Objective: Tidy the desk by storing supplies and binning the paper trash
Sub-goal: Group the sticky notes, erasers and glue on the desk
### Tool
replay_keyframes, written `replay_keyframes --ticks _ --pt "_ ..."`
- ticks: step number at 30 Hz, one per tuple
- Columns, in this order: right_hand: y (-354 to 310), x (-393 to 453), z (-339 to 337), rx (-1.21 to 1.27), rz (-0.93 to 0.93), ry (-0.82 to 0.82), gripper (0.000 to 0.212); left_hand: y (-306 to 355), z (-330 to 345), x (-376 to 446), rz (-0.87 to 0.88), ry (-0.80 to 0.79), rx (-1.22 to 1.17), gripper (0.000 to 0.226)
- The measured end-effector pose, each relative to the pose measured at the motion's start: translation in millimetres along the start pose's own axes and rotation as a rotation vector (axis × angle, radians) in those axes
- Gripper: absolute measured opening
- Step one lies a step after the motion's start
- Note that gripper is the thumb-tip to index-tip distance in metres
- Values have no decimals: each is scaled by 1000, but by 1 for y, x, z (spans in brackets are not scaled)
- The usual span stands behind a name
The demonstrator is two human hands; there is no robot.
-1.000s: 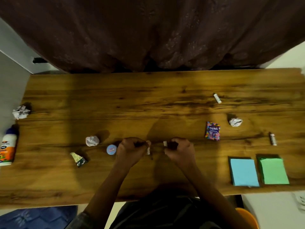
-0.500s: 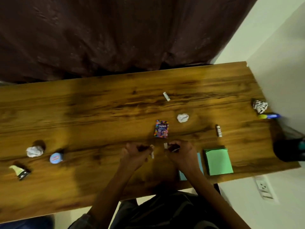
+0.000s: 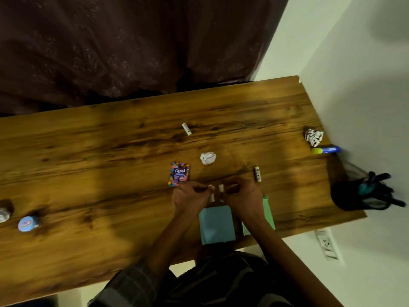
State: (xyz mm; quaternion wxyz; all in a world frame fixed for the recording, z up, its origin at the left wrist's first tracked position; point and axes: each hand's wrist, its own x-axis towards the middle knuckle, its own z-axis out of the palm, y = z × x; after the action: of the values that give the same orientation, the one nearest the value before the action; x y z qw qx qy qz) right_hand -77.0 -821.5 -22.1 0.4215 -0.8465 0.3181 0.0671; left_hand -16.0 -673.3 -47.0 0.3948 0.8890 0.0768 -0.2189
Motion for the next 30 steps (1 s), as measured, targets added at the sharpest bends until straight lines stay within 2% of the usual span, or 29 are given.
replay_keyframes --ticks 6,10,25,30 --pt "9 14 0 11 14 -16 20 11 16 3 -25 8 44 27" --pt "14 19 2 0 -8 -35 28 11 19 2 -36 28 36 26" --pt "35 28 7 -75 -20 -71 17 0 21 1 -8 -39 -46 30" --pt "32 25 -4 -27 -73 -60 11 4 12 -5 -19 -20 -25 27"
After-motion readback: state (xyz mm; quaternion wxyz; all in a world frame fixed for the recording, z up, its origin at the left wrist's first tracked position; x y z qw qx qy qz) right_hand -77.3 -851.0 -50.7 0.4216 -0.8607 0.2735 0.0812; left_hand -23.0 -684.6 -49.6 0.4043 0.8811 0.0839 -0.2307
